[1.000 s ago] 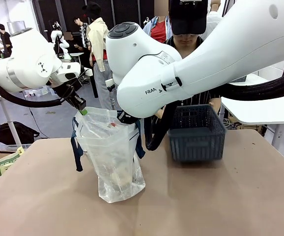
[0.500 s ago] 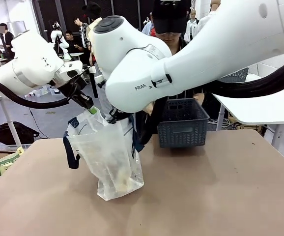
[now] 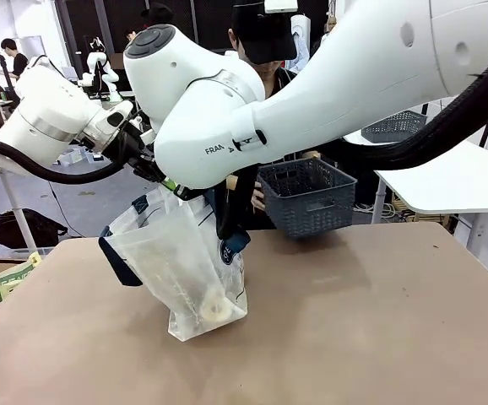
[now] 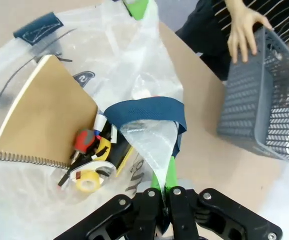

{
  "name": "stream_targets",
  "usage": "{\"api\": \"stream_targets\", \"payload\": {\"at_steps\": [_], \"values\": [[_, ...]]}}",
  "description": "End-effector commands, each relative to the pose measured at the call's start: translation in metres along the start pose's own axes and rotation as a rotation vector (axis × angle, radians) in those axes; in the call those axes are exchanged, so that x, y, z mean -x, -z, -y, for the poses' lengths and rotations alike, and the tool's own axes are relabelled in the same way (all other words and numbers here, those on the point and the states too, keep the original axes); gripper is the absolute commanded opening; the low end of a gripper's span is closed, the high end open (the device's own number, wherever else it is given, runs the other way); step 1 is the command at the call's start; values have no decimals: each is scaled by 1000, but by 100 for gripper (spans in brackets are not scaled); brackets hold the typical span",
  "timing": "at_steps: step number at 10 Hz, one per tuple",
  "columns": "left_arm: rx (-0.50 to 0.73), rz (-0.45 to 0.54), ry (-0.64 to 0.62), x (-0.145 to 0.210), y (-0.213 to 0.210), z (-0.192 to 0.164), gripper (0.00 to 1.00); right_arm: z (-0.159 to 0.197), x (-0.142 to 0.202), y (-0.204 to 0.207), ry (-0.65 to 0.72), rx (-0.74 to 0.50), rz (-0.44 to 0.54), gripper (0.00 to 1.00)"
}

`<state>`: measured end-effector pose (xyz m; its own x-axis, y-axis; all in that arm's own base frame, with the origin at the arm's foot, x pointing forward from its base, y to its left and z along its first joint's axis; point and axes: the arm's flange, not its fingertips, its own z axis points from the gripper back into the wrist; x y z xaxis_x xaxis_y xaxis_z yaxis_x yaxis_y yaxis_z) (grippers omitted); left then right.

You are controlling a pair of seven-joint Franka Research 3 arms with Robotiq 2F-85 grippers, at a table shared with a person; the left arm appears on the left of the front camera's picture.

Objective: Transfer purchased items from the store into the shopping bag.
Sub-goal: Move the Reusable shopping bag to the right side of the table.

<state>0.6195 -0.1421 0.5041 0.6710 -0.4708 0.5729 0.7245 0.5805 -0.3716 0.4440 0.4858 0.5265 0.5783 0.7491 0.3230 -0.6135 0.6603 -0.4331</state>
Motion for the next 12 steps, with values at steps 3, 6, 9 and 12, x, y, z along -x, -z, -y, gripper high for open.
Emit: {"api": "stream_targets", "payload": {"at_steps": [3,6,9,12], "values": [[128,19,9,-7,1,-5,0,-1,-10,6,-59,33,35,0],[267,46,42,-8,5,-11,0,-6,-16,8,-97,26,70,0],[340,64,16,-11,9,-17,0,-7,-25,12,-133,11,81,0],[377,59,5,-15,14,-21,0,-11,-34,14,-183,-55,155,0]]}}
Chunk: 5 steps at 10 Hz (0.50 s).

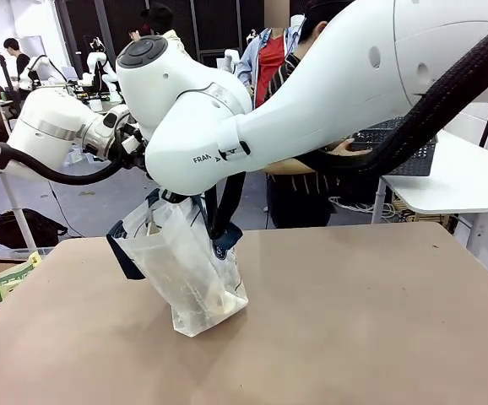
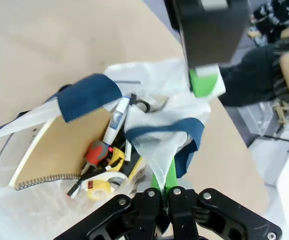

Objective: Transfer purchased items from the store into the shopping bag.
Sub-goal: Move the Reusable shopping bag to the right side of the table.

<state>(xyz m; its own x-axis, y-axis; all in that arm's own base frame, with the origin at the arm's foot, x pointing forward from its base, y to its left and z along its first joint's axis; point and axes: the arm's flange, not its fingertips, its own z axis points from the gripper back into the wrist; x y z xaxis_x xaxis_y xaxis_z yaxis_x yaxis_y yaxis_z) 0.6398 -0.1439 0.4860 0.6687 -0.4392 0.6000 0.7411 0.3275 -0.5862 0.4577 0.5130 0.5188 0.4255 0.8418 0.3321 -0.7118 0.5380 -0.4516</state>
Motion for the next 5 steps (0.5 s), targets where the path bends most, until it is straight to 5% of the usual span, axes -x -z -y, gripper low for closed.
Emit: {"api": "stream_targets", "payload": {"at_steps": [1,5], "values": [[49,18,5,-12,-2,-1,0,4,-10,3,-53,-41,103,0],[111,31,2,-12,-4,-5,0,-1,-13,9,-161,-87,178,0]]}}
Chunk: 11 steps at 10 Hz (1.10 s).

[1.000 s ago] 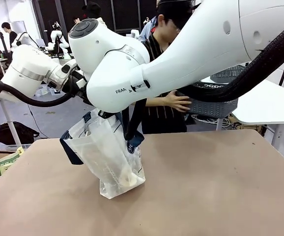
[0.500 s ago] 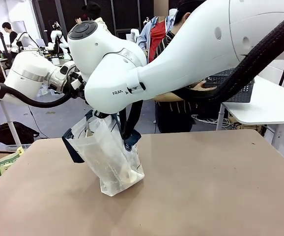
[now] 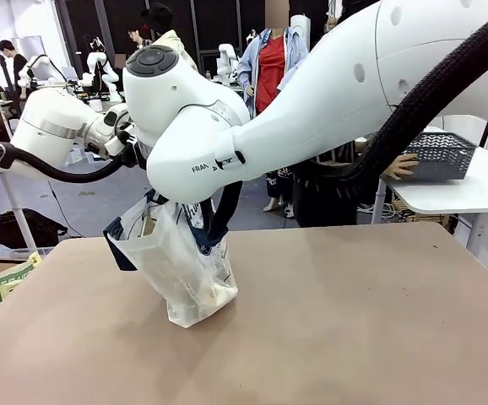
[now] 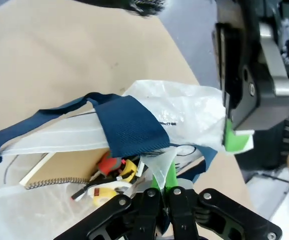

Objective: Transfer purchased items from the store into the shopping bag.
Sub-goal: Move the Reusable shopping bag to the right side of the table.

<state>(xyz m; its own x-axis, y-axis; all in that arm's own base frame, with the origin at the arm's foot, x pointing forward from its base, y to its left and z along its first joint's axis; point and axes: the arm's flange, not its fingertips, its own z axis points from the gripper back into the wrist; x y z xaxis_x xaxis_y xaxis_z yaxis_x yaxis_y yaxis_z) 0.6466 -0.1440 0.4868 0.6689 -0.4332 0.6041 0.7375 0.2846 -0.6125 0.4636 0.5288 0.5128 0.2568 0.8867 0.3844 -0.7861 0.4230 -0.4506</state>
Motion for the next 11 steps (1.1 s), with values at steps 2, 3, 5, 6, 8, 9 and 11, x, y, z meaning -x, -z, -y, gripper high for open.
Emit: {"api": "stream_targets", "payload": {"at_steps": [2,3,5,6,8,9,11], "values": [[115,21,14,-9,-1,-3,0,1,-6,3,-94,-49,81,0],[134,28,22,-8,-1,-4,0,0,-11,6,-121,-62,89,0],[143,48,29,-7,-3,-6,0,-4,-20,9,-160,-77,105,0],[145,47,29,-7,-3,-7,0,-4,-22,10,-166,-81,106,0],[158,28,31,-7,-2,-10,13,-5,-26,13,-169,-80,112,0],[162,26,30,-7,-2,-10,33,-5,-26,13,-169,-82,111,0],[165,22,36,-6,-2,-12,73,-6,-27,14,-159,-80,106,0]]}}
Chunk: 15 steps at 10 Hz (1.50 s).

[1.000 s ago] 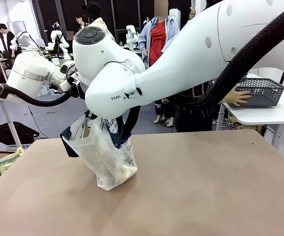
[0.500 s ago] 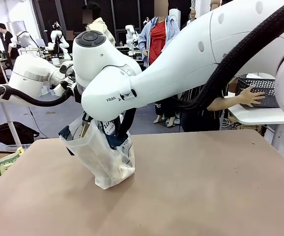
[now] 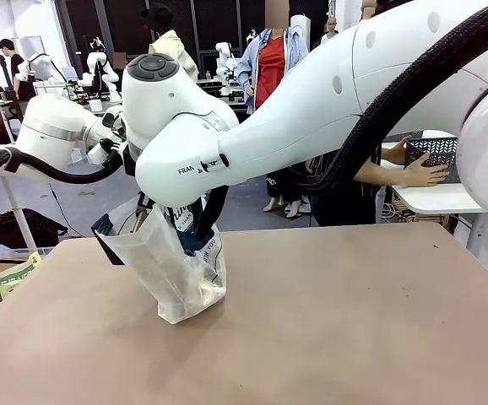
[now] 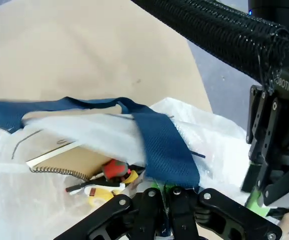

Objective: Transfer purchased items from the store into the shopping bag.
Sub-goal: Move the Reusable shopping bag to the right side of the table.

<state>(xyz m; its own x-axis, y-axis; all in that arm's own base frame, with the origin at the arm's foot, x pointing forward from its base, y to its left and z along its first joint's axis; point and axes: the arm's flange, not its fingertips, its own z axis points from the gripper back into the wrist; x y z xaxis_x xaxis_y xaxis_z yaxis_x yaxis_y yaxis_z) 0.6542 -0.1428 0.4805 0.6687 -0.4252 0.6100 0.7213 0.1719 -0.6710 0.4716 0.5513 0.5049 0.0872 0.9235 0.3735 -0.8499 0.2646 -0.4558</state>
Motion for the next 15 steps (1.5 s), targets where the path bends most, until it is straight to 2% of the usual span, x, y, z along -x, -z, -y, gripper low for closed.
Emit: {"api": "stream_targets", "payload": {"at_steps": [1,3,5,6,10,12,15], "values": [[31,14,23,-6,-3,-5,73,3,-7,-1,3,-7,31,0],[57,33,37,-5,-4,-8,73,3,-8,0,9,-13,27,0],[24,-44,33,-9,0,-10,73,6,-15,1,26,-20,16,0],[-48,-81,19,-10,2,-8,73,4,-20,0,33,-21,-9,0],[-312,-225,-4,-17,9,1,73,-1,-31,-5,31,8,1,0],[-367,-279,2,-16,7,6,73,-1,-29,-5,47,23,-13,0],[-471,-419,-20,-15,8,14,73,-5,-30,-7,96,69,-73,0]]}}
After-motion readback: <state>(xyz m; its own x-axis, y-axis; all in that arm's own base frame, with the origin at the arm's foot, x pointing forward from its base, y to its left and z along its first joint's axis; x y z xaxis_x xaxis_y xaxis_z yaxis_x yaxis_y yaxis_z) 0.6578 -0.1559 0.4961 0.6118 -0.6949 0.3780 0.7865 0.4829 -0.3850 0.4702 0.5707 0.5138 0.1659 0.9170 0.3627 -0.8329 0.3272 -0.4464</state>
